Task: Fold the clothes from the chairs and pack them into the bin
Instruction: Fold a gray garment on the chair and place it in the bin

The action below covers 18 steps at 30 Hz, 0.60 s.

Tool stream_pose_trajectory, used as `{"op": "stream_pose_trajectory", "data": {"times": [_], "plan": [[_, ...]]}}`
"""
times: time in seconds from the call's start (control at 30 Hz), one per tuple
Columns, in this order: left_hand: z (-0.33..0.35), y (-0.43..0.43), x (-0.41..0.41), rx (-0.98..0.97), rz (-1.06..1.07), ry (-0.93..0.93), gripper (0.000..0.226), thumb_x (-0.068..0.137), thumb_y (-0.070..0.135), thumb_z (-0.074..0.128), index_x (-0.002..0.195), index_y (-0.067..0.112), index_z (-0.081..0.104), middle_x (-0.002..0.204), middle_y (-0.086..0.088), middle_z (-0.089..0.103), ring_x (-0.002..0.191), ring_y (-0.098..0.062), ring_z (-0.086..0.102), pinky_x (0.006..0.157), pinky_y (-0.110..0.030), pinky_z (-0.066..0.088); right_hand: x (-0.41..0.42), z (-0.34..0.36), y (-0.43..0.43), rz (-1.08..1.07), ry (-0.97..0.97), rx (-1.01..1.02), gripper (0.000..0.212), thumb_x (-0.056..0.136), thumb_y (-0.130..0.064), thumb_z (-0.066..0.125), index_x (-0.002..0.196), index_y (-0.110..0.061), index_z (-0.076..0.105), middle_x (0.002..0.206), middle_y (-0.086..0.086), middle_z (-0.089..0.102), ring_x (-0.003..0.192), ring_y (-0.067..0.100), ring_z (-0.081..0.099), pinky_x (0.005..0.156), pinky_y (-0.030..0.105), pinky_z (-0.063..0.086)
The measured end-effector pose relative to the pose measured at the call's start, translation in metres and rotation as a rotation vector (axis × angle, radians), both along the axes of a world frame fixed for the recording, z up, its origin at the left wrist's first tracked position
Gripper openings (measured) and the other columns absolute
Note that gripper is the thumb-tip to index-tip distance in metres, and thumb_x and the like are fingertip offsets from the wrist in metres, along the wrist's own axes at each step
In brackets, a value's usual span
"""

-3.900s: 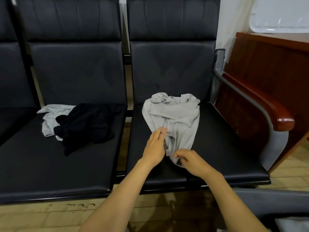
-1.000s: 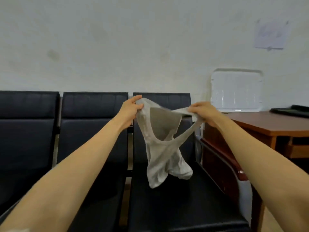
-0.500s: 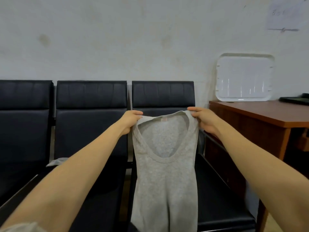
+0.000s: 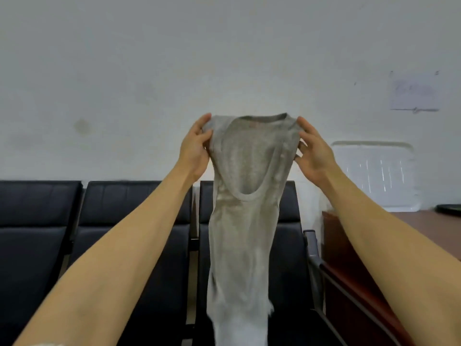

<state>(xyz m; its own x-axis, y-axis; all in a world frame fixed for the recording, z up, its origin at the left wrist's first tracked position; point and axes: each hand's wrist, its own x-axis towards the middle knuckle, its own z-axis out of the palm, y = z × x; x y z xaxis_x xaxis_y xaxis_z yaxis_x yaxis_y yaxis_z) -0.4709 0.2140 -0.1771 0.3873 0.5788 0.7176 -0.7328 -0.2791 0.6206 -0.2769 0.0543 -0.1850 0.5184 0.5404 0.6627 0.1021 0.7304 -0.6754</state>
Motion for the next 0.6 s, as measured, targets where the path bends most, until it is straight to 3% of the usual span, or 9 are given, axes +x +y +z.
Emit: {"op": "stream_pose_trajectory", "data": {"times": [0.1, 0.17, 0.27, 0.4, 0.5, 0.6], "plan": [[-0.031, -0.029, -0.032, 0.013, 0.026, 0.167, 0.037, 0.099, 0.004, 0.041, 0.131, 0.020, 0.052, 0.121, 0.000, 0.060, 0.099, -0.012, 0.061, 0.074, -0.022, 0.053, -0.019, -0.022, -0.035, -0.100, -0.083, -0.141, 0.032, 0.099, -0.014, 0.047, 0.125, -0.026, 0.060, 0.117, -0.007, 0.066, 0.098, 0.013, 0.062, 0.079, 0.027, 0.052], [-0.072, -0.040, -0.050, -0.003, 0.061, 0.320, 0.038, 0.100, 0.007, 0.043, 0.133, 0.024, 0.051, 0.121, 0.001, 0.060, 0.099, -0.014, 0.062, 0.073, -0.024, 0.055, -0.027, -0.055, -0.052, -0.162, -0.088, -0.239, 0.028, 0.098, -0.013, 0.048, 0.119, -0.021, 0.064, 0.111, -0.005, 0.066, 0.098, 0.015, 0.061, 0.073, 0.023, 0.052], [-0.158, -0.049, -0.073, -0.042, 0.137, 0.569, 0.039, 0.099, 0.005, 0.044, 0.131, 0.026, 0.053, 0.127, 0.000, 0.057, 0.102, -0.017, 0.061, 0.067, -0.026, 0.054, -0.035, -0.131, -0.069, -0.200, -0.114, -0.513, 0.024, 0.094, -0.010, 0.054, 0.107, -0.023, 0.070, 0.116, 0.003, 0.067, 0.103, 0.021, 0.062, 0.087, 0.035, 0.051], [-0.291, -0.065, -0.095, -0.134, 0.114, 0.863, 0.038, 0.097, 0.003, 0.050, 0.124, 0.028, 0.059, 0.134, -0.004, 0.056, 0.114, -0.021, 0.059, 0.088, -0.036, 0.053, -0.053, -0.263, -0.096, -0.135, -0.047, -0.861, 0.026, 0.093, -0.009, 0.056, 0.108, -0.026, 0.069, 0.116, 0.003, 0.067, 0.105, 0.022, 0.063, 0.093, 0.040, 0.050], [-0.367, -0.084, -0.109, -0.085, 0.160, 1.076, 0.035, 0.099, 0.008, 0.048, 0.128, 0.024, 0.058, 0.138, -0.002, 0.052, 0.121, -0.020, 0.053, 0.102, -0.039, 0.046, -0.069, -0.347, -0.115, -0.153, 0.044, -1.010, 0.025, 0.095, -0.011, 0.056, 0.116, -0.017, 0.068, 0.110, 0.006, 0.069, 0.098, 0.021, 0.065, 0.081, 0.033, 0.052], [-0.408, -0.105, -0.126, -0.089, 0.101, 1.256, 0.028, 0.099, 0.020, 0.051, 0.126, 0.021, 0.061, 0.133, 0.000, 0.053, 0.120, -0.018, 0.053, 0.097, -0.031, 0.046, -0.082, -0.396, -0.130, -0.173, 0.001, -1.215, 0.019, 0.097, -0.018, 0.055, 0.110, -0.015, 0.067, 0.105, 0.004, 0.067, 0.091, 0.017, 0.063, 0.073, 0.030, 0.052]]}}
